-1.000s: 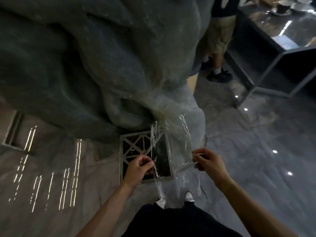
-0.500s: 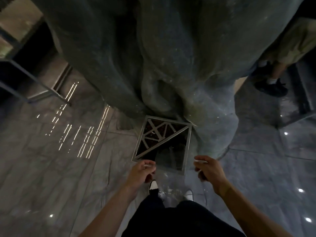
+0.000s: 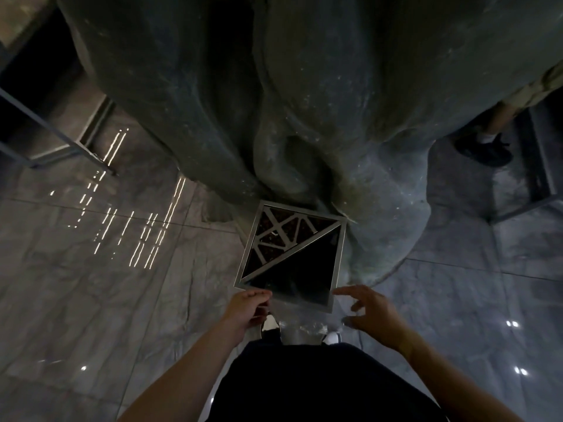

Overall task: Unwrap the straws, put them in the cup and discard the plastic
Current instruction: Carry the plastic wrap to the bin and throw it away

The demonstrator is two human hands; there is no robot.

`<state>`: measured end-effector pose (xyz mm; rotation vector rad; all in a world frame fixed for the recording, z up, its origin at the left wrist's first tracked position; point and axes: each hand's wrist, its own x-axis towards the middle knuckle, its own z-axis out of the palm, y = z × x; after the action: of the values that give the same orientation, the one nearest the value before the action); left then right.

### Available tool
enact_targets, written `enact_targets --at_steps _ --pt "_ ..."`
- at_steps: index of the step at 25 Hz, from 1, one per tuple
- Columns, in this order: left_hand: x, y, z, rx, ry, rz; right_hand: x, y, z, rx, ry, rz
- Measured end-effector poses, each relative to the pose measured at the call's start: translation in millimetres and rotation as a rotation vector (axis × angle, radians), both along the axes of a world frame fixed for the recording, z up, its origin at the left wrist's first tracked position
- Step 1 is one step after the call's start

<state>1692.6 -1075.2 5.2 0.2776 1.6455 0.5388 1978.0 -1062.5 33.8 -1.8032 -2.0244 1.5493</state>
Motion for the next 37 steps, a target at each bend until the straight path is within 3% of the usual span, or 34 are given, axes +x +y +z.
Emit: enact_targets --at_steps 3,6,8,10,13,23,27,37 --pt "2 14 -7 -0.036 -0.033 0.015 -9 4 -6 0.186 -0.081 0.196" --pt "2 26 -11 -0.023 0.017 -0.058 -18 14 -15 0.298 -0.077 0.188" --pt "-1 31 -10 0.061 0.168 -0.276 -23 22 -23 0.285 -0.149 0.177" --pt "-7 31 -7 0.234 0.361 -0.625 -27 29 -30 0.222 -0.220 0.186" --pt "-16 26 -1 0.392 0.462 -1.016 -34 37 -40 0.157 -0.265 0.203" --pt "-19 22 -23 0.438 0.872 -1.273 -51 35 -56 0.174 -0.417 0.478" --pt "-17 18 -30 0.372 0.823 -1.267 -52 30 -58 0.166 -0.432 0.460" --pt "-36 3 -21 0.254 0.605 -0.880 -41 28 -47 0.151 -0.424 0.428"
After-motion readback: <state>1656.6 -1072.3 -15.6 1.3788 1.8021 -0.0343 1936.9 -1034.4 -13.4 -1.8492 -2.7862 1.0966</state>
